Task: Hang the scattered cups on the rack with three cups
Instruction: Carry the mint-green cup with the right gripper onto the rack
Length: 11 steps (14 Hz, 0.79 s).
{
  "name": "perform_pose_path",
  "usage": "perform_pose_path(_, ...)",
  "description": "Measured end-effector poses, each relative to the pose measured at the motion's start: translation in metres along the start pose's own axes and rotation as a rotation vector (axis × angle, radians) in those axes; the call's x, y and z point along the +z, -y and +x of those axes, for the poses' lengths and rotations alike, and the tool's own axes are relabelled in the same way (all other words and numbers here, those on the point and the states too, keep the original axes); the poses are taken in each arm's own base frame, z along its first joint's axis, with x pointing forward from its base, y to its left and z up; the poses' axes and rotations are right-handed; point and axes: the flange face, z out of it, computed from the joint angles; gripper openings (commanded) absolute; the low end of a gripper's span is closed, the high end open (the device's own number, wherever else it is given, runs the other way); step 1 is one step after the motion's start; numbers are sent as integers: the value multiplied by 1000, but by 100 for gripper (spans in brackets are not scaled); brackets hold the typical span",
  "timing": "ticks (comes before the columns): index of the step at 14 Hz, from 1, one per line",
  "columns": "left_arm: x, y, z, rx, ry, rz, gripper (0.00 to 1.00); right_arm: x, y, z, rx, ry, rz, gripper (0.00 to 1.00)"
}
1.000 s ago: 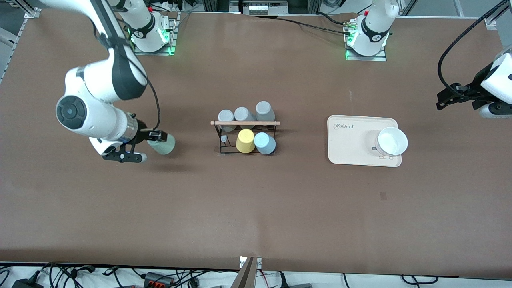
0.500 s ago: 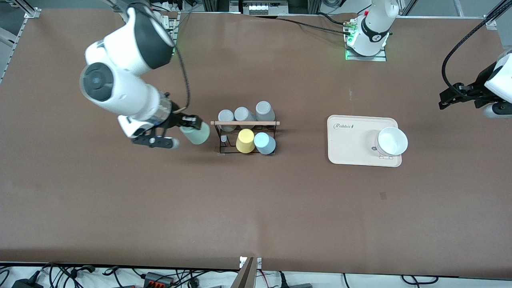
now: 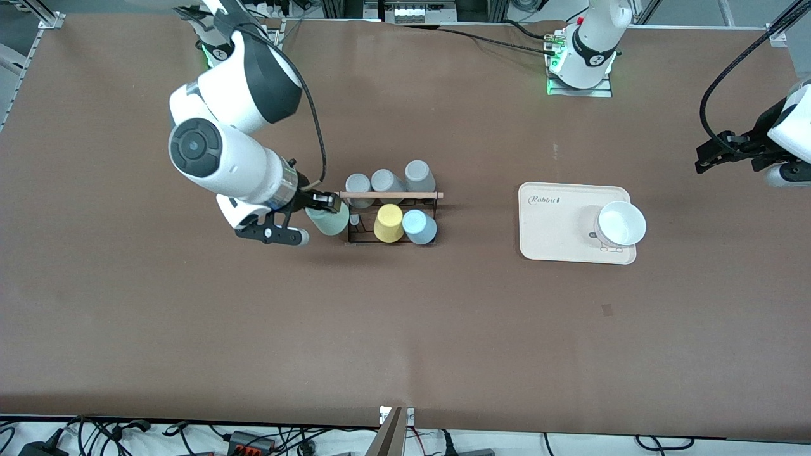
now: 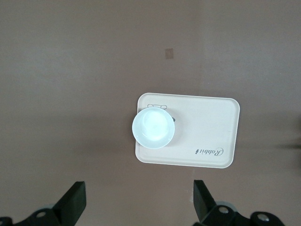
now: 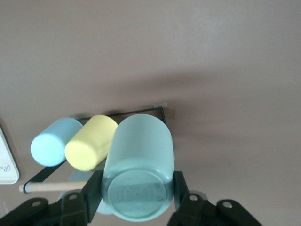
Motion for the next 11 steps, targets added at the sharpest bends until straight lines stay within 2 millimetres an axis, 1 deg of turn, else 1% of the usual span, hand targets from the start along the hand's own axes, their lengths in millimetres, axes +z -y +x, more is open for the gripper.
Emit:
perform_pose_path(2,0,0,0,0,0,0,100,14,7,8,-7,-2,-17,0)
perform_pose_path(3,0,0,0,0,0,0,100,21,11,9,-12,-1,-29,0)
perform_pose_path(5,0,0,0,0,0,0,100,28,19,3,-19,7,-57,0)
perform_pose_path(7,0,0,0,0,0,0,100,29,22,-2,-26,16,-78,0)
perform_pose_path(11,0,0,0,0,0,0,100,29,22,-3,-28,19,-81,0)
